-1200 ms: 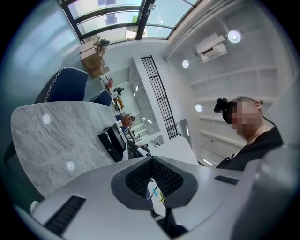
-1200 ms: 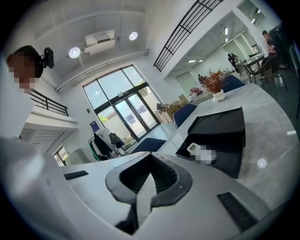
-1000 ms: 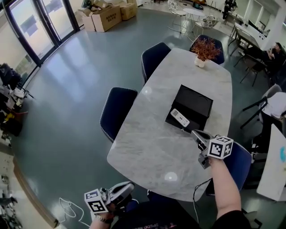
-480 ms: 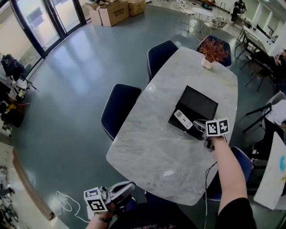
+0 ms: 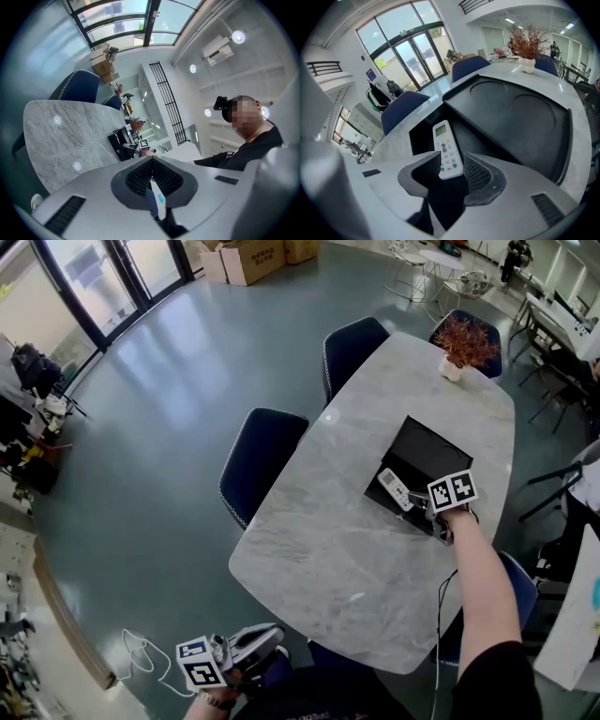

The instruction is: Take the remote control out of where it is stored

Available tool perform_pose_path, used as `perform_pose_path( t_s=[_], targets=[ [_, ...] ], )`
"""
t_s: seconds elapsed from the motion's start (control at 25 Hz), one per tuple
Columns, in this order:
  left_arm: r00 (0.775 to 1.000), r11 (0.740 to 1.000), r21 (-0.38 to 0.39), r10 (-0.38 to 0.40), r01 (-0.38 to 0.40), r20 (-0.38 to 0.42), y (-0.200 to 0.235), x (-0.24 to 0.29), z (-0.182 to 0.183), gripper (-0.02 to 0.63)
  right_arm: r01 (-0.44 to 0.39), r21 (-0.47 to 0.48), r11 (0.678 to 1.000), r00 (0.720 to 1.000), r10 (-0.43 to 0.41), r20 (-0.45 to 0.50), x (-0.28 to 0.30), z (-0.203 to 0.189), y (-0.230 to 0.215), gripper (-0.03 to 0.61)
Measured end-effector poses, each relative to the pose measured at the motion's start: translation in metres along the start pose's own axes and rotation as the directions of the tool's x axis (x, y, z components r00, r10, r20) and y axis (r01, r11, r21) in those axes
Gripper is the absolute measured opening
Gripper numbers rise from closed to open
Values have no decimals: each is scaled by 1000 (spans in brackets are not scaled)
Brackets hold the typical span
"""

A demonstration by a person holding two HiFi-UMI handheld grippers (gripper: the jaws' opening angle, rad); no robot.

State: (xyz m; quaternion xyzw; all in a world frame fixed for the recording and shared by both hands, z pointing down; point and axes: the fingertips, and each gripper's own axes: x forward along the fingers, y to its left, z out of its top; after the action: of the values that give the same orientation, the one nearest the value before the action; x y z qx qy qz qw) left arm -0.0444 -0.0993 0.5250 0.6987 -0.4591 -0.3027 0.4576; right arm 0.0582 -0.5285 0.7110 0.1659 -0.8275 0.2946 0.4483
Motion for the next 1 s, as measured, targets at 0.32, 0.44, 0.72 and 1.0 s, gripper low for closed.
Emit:
perform_pose_path(
  t_s=[0.32, 0.44, 0.72, 1.0],
  targets=[
    [999, 999, -14, 37, -36, 23, 7, -13, -4, 6, -7, -32, 999, 998, 5, -61, 21, 2, 3, 166],
    [999, 999, -18, 40, -40, 27, 7, -14, -5, 6, -12, -40, 999, 997, 9, -75, 27, 1, 5, 172],
    [999, 999, -28, 42, -41, 26, 9, -14, -5, 6, -25, -51, 998, 992, 19, -125, 37, -2, 9, 189],
    [999, 998, -42, 43, -42, 23, 13, -12, -3, 6, -12, -109, 994, 987, -5, -159, 45, -3, 12, 190]
  ],
)
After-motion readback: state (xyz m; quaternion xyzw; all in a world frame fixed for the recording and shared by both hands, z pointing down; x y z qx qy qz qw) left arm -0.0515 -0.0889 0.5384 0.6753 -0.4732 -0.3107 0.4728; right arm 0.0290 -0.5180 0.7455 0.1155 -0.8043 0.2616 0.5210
